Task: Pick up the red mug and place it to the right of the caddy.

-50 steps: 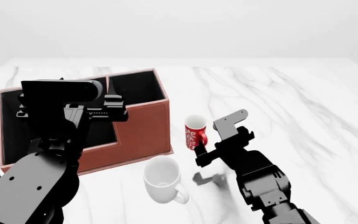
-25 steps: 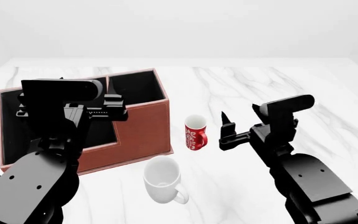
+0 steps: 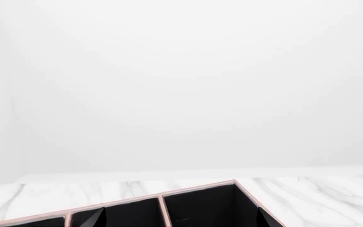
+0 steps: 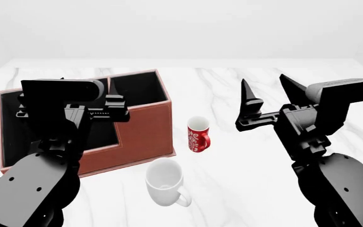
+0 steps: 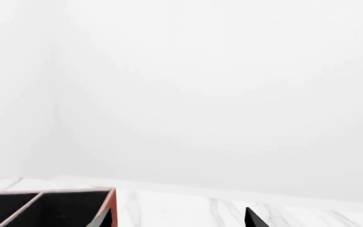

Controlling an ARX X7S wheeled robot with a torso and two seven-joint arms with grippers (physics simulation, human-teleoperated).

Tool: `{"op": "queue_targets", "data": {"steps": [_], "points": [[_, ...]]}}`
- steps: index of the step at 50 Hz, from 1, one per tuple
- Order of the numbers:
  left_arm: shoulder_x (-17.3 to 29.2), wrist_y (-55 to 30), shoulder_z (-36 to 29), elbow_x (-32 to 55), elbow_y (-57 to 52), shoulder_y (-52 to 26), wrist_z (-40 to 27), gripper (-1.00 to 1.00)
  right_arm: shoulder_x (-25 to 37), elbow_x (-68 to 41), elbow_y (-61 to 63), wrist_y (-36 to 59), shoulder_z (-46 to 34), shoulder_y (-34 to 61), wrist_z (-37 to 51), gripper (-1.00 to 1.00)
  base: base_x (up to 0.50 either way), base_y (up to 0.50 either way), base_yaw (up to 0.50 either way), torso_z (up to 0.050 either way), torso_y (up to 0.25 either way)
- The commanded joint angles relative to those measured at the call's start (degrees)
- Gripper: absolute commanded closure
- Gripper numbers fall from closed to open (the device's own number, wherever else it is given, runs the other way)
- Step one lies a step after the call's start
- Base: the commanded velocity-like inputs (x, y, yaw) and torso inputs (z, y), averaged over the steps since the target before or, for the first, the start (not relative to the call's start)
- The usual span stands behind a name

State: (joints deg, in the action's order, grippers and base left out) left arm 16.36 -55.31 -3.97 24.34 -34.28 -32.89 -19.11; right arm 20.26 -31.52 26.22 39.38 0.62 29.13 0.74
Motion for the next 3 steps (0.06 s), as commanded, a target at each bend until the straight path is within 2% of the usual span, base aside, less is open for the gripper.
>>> {"op": "queue_targets", "data": {"steps": [1, 3], "points": [[0.16, 0.36, -0.07, 0.18, 0.28, 0.08, -0.14, -1.00, 0.02, 0.09, 0.98, -1.22, -0.34, -0.75, -0.16, -1.00, 0.00, 0.00, 0.00, 0.000, 0.000], [0.19, 0.37, -0.19, 0.17, 0.27, 0.08, -0.20, -1.00, 0.05, 0.00, 0.81, -1.19, -0.41, -0.70, -0.22, -1.00, 0.00, 0.00, 0.00, 0.000, 0.000]]}}
